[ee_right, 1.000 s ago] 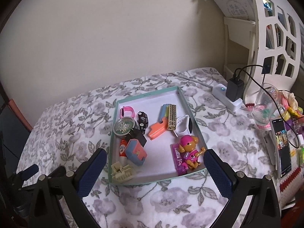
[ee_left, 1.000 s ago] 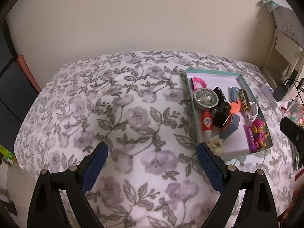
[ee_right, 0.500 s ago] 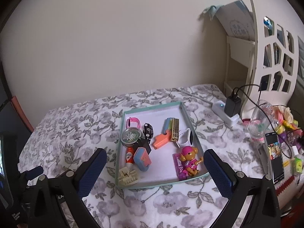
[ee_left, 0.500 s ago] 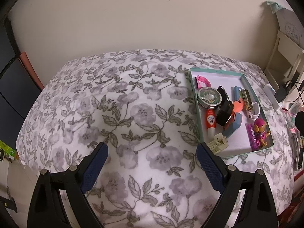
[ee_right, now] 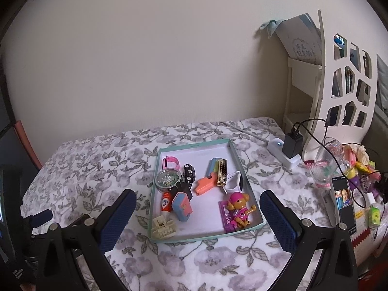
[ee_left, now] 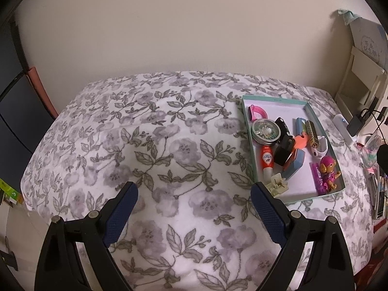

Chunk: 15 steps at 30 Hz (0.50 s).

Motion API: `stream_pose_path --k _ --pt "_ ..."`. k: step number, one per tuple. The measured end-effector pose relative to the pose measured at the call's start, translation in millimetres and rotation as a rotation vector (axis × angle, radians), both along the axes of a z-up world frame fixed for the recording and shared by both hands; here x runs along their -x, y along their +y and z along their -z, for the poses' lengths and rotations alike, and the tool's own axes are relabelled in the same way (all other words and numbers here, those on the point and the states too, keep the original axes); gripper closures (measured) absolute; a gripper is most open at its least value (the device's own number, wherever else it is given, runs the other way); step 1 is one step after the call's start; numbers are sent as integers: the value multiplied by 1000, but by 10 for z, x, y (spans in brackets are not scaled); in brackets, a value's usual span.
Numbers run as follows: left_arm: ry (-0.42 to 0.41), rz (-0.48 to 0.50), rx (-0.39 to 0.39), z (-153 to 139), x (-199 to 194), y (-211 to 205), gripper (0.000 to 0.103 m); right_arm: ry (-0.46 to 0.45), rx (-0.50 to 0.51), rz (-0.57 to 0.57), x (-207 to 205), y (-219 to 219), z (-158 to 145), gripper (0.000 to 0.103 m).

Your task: Organize rigid objects

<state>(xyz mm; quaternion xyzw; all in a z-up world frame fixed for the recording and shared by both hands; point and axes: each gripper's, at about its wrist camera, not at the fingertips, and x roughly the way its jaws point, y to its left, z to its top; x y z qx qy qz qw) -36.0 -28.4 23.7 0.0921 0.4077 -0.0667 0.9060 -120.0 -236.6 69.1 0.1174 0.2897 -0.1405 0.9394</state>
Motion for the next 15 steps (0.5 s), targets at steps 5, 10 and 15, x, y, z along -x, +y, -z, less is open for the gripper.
stream_pose_path --k 5,10,15 --pt "-26 -4 15 -48 56 63 9 1 7 5 24 4 -7 0" --pt "-68 -5 32 -116 125 106 9 2 11 11 27 0 -8 0" --pt "-84 -3 30 -119 184 142 9 12 11 14 14 -4 4 0"
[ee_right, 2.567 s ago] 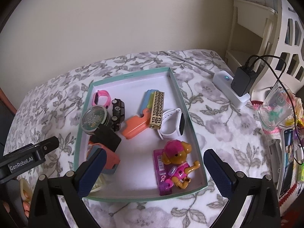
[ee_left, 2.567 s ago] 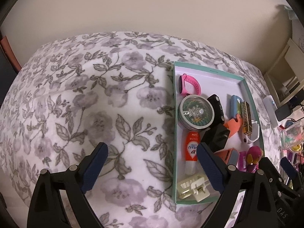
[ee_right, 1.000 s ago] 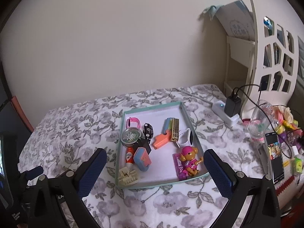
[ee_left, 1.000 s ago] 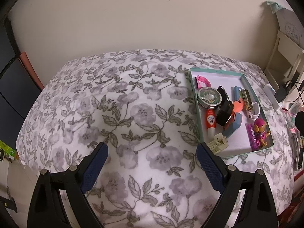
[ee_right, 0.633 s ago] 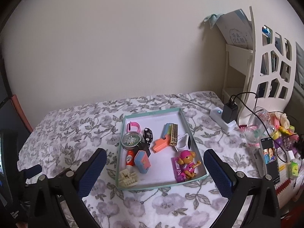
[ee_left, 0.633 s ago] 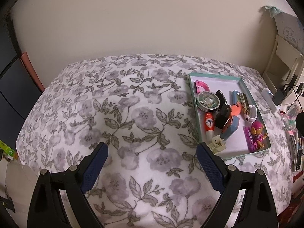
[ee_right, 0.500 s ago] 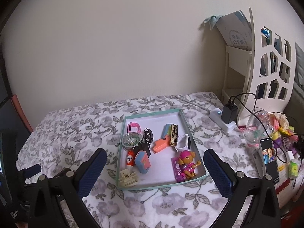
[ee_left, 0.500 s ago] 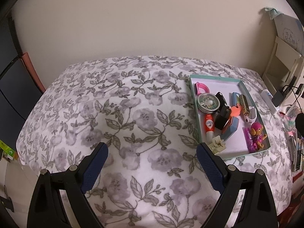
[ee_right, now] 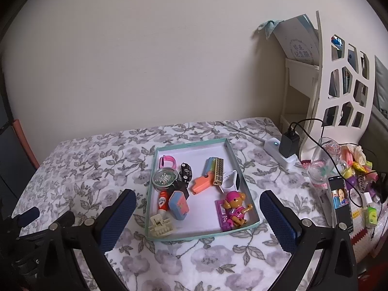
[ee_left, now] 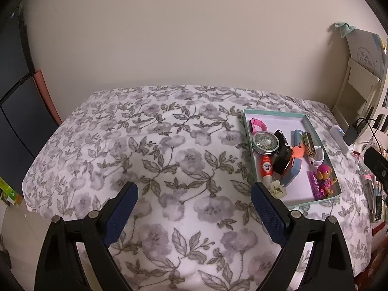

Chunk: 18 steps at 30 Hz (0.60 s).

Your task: Organize rigid objects

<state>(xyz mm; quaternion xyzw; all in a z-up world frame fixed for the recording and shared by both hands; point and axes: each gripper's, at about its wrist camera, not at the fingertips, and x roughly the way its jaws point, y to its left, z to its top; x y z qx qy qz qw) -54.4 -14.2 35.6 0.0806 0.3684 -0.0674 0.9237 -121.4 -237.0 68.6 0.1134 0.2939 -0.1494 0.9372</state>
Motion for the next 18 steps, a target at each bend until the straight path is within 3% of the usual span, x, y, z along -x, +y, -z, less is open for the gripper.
stream_pose_path --k 18 --pt "-9 -12 -9 0 41 12 9 62 26 -18 -59 62 73 0"
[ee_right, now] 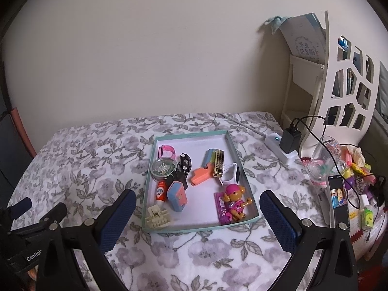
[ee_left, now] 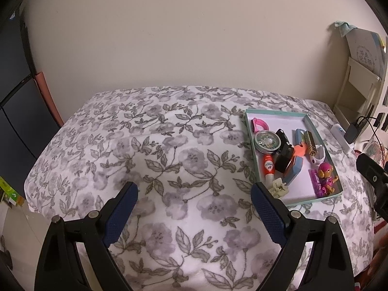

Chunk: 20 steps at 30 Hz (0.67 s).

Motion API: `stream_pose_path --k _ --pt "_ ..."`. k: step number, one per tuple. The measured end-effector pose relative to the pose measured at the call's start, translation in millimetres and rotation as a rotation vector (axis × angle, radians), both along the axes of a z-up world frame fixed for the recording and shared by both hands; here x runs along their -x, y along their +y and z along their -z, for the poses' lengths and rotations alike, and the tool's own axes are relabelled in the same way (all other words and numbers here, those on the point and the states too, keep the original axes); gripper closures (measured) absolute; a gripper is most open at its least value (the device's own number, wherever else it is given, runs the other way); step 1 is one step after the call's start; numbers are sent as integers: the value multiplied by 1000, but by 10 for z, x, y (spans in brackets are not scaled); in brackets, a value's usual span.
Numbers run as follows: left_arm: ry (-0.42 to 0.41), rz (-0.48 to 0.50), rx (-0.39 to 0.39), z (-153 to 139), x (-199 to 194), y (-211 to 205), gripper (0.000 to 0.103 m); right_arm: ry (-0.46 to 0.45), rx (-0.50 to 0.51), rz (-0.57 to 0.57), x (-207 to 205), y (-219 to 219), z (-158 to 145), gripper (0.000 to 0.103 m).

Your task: Organize rigid objects

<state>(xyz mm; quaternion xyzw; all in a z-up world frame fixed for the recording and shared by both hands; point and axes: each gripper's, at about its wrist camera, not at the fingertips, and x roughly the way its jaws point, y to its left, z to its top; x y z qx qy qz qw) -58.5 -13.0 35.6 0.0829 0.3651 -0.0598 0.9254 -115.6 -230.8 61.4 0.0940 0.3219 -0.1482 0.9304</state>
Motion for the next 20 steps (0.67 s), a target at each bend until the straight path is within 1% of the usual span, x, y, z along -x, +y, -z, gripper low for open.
stream_pose_path --k 13,18,20 --pt "3 -6 -3 1 -12 4 9 14 2 -2 -23 15 18 0" --pt "-19 -3 -25 -4 11 -4 9 14 2 -2 -23 14 16 0" --pt "-18 2 -20 -6 7 1 9 15 2 -2 -23 16 16 0"
